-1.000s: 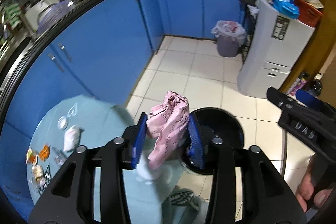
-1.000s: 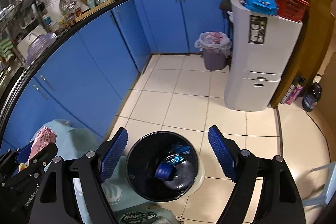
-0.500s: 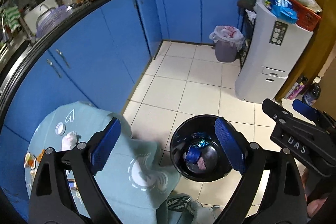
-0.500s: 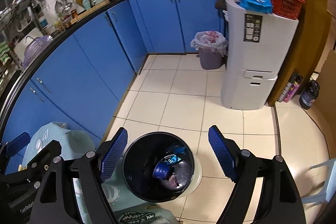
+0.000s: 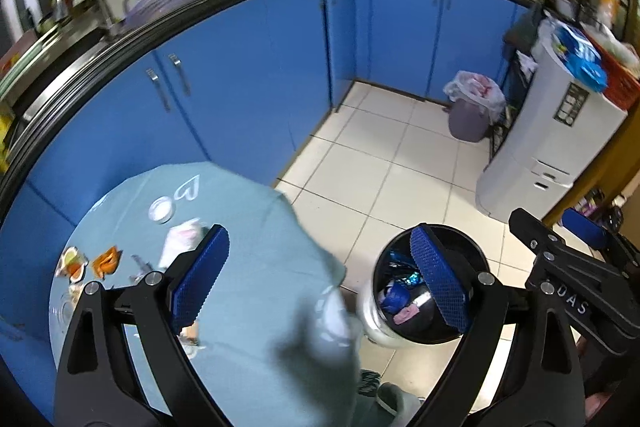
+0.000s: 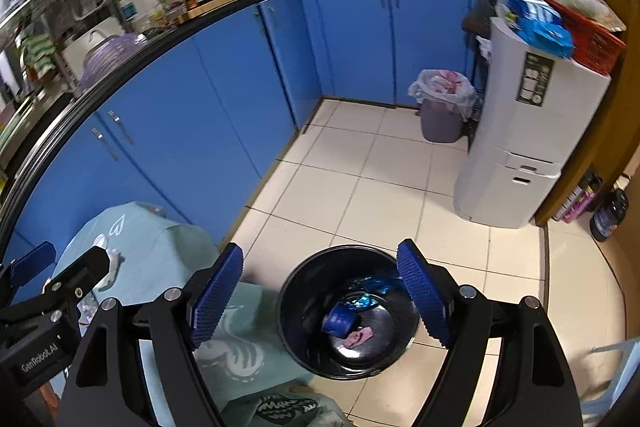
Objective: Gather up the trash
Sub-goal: 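Move both tools back to the table toward the blue-and-white cardboard piece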
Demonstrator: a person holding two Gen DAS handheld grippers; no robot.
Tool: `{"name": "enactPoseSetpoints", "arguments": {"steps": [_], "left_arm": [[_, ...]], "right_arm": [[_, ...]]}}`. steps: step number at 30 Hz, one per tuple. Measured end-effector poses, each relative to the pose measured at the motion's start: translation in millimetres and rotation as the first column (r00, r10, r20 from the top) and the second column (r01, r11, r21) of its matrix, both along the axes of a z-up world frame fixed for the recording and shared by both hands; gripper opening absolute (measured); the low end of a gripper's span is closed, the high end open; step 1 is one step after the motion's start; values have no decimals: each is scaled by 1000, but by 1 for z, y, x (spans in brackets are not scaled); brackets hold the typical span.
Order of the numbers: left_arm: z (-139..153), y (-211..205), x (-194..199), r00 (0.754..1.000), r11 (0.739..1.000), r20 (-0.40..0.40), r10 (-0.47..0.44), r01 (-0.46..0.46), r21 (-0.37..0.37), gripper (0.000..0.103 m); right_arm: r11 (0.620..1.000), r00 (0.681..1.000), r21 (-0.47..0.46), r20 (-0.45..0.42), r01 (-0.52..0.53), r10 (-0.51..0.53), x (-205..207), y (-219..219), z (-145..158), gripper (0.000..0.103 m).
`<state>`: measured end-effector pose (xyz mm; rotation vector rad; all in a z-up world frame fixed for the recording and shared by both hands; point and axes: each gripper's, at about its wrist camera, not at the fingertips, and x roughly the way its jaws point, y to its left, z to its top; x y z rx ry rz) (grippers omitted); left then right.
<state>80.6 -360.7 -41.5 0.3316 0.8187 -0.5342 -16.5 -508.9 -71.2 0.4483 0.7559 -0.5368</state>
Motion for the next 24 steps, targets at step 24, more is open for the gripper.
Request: {"name": "enactPoseSetpoints", "arguments": {"steps": [24], "left_arm": [[-10, 184, 45, 947, 945, -46, 319, -321, -58, 91]], "right_arm": [[951, 953, -56, -43, -303, 301, 78, 150, 3, 77]]}}
